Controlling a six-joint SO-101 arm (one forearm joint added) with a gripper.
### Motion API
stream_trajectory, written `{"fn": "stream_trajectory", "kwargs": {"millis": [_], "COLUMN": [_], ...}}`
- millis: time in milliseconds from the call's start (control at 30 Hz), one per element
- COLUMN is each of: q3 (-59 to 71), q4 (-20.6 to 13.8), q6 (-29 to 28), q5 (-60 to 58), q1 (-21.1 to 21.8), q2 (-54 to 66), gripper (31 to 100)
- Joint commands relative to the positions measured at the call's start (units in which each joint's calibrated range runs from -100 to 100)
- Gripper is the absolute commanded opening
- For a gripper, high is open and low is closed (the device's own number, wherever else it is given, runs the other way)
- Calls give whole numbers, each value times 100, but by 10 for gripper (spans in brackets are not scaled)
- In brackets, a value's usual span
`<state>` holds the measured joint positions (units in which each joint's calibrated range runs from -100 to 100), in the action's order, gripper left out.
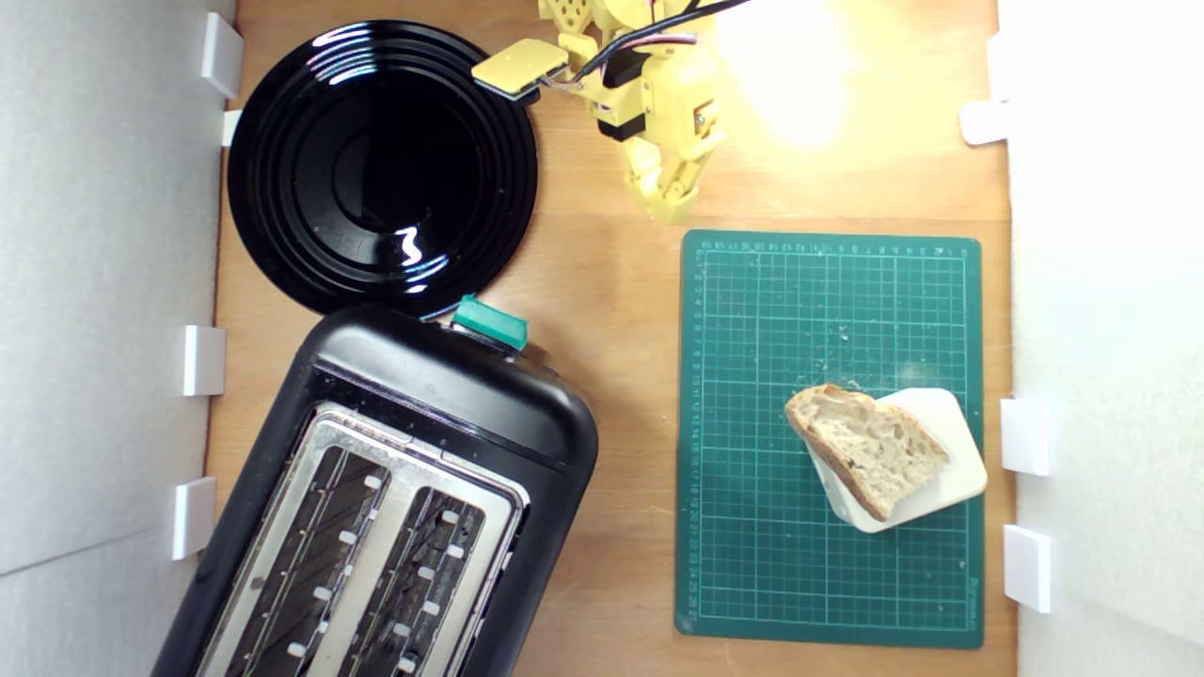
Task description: Pick bread and place in toaster
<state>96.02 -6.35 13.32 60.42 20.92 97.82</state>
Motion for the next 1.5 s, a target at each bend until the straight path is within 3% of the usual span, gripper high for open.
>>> {"fn": "stream_trajectory", "kwargs": {"millis": [0, 400, 967, 1467], "q3": [-93, -174, -220, -220], "q4": [-63, -36, 28, -144], "q6": [51, 219, -12, -341], "q5": [16, -266, -5274, -9285], "q1": [-29, -141, -689, -440], "q2": [-56, -272, -3850, -7203], "gripper": [469, 469, 477, 478]}}
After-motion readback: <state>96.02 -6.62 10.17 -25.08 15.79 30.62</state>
